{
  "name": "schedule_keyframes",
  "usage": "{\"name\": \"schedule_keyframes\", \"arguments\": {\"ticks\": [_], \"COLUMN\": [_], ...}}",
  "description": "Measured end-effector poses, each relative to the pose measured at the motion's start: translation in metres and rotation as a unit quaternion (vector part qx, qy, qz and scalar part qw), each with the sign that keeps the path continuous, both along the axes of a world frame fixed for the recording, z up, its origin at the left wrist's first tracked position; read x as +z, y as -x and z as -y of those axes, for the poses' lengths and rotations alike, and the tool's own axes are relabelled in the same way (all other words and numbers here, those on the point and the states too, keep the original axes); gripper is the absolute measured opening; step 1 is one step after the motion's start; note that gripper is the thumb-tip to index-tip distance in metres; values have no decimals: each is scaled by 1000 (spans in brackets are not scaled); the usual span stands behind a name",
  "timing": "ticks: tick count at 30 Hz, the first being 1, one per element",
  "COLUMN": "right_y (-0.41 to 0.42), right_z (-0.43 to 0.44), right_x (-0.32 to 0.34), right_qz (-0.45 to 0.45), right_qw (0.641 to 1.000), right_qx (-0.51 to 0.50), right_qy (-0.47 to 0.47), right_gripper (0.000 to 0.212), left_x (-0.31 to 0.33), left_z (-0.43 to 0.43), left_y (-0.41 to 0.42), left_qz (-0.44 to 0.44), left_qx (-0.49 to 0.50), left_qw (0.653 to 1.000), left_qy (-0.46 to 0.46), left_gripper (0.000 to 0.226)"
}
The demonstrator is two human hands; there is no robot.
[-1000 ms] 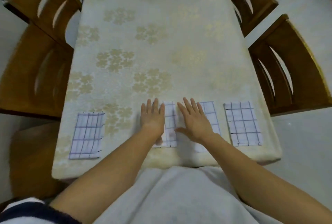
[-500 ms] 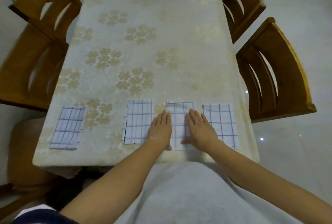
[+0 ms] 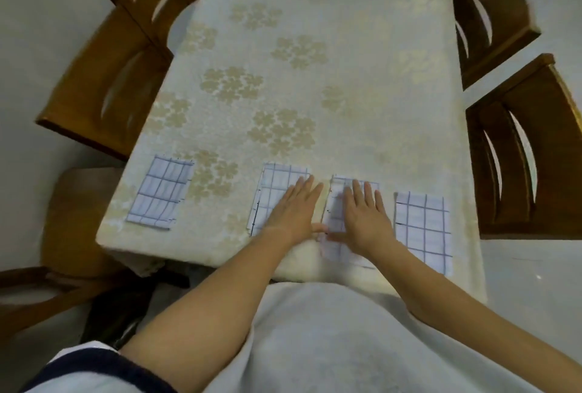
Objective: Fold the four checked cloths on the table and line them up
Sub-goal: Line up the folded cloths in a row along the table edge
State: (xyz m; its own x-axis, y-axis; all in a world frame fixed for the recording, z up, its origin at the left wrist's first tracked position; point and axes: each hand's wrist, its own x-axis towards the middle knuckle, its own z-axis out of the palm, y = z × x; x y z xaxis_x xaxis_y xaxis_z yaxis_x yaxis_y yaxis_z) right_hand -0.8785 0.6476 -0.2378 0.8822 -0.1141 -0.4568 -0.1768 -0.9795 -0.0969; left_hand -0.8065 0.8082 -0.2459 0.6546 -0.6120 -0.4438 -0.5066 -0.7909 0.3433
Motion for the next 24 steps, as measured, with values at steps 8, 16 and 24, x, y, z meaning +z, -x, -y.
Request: {"name": "schedule_keyframes", "arguments": {"ticks": [8, 16, 24], "right_y": [-78, -133, -137], "right_z": [-155, -301, -309], "right_x": [0, -13, -22], "right_qz": [15, 6, -33], "right_qw": [988, 980, 986], "right_qx": [124, 159, 134], "right_qy": [-89, -122, -89], "right_gripper": [106, 101, 84], "left_x": [4, -11, -16], "left_z": [-173, -304, -290], "left_y": [-71, -97, -95], "left_qz": [36, -49, 15], "left_qx": [265, 393, 309], "left_qw": [964, 918, 951], "left_qy": [-11, -8, -12], "left_gripper": [75, 75, 77]}}
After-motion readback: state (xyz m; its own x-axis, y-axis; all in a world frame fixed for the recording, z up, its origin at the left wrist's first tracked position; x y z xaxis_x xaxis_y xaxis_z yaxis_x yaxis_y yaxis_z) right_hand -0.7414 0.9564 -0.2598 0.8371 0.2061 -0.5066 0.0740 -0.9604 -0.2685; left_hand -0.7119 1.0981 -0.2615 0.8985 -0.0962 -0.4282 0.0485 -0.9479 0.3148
